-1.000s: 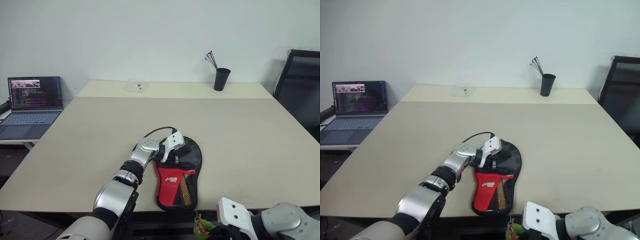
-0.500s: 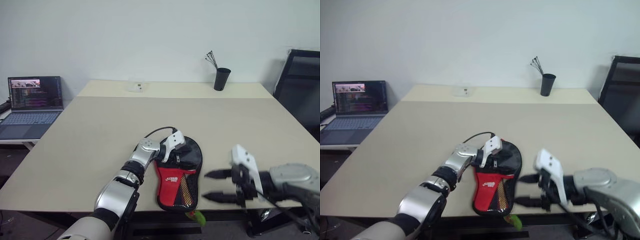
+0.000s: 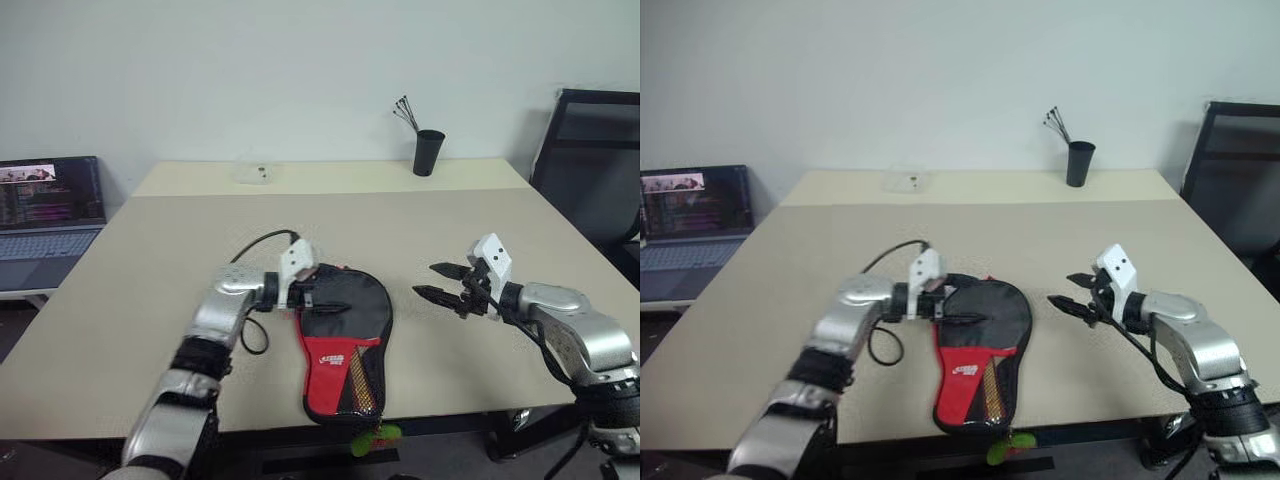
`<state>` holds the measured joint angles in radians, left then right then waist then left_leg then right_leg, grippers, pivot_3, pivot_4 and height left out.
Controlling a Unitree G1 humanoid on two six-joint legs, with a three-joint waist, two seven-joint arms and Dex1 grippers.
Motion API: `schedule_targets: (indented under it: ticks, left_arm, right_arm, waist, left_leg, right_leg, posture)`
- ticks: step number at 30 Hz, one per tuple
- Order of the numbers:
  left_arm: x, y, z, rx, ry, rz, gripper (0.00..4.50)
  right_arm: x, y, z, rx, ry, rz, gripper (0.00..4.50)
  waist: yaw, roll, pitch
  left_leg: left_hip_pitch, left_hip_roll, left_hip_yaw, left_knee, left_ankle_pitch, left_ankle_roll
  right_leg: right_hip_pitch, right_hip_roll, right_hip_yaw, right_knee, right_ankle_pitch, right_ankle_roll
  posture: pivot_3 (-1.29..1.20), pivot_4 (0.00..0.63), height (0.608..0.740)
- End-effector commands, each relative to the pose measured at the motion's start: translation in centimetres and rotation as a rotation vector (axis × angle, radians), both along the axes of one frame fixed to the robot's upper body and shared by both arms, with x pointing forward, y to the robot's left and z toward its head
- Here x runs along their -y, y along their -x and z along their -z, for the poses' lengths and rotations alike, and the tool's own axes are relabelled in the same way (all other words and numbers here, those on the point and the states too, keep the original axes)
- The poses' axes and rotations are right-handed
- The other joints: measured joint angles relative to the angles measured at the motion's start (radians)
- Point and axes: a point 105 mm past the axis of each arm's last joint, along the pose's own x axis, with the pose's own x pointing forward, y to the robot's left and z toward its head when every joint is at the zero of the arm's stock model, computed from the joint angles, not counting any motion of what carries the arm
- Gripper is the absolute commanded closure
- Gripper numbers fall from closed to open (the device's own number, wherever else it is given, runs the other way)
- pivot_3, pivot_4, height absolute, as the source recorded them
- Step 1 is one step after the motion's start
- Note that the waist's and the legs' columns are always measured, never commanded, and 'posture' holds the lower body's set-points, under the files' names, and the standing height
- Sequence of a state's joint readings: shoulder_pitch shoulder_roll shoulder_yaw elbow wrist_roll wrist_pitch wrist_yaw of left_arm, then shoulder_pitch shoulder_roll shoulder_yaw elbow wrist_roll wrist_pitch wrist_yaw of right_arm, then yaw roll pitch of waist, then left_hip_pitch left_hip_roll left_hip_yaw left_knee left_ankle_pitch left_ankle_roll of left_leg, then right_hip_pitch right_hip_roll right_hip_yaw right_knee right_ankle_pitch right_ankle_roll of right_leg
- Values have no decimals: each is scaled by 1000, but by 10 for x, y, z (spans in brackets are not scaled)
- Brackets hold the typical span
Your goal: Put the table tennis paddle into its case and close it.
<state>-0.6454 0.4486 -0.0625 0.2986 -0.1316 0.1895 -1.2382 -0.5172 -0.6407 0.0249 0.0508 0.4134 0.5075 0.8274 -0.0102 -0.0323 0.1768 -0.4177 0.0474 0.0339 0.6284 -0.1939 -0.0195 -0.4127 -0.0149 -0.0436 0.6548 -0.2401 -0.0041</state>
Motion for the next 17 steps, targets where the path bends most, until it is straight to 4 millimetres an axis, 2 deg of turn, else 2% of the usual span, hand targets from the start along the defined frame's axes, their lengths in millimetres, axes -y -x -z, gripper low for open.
schedule_targets:
  ticks: [1,4,10,13,17]
  left_arm:
    - [-27,23,-10,-12,53,-109,425]
    - [-46,36,-1,-29,53,-234,425]
    - [-52,35,4,-13,40,-349,425]
    - [-56,35,12,-23,31,-380,425]
    - [-61,32,10,-19,58,-416,425]
  right_arm:
    - [11,-11,-14,70,11,-20,1021]
    - [21,-19,-14,78,49,-35,1021]
    - [47,-32,-19,89,107,45,1021]
    - [45,-34,-20,86,90,67,1021]
    - [39,-33,-20,82,112,54,1021]
  waist:
    - [-3,1,0]
    - [-5,1,1]
    - [15,1,2]
    - [12,1,2]
    - [10,1,2]
  left_leg:
    - [1,0,0,0,0,0]
    - [2,0,0,0,0,0]
    - [2,0,1,2,0,0]
    - [2,0,1,1,0,0]
    - [1,0,2,0,0,0]
  right_leg:
    - [0,-1,2,1,0,0]
    - [0,-2,3,2,0,0]
    - [0,-5,3,5,0,-1]
    - [-1,-6,4,4,0,0]
    - [-3,-5,5,4,0,0]
  posture:
    - [0,150,740]
    - [0,150,740]
    - [0,150,740]
    - [0,150,740]
    - [0,150,740]
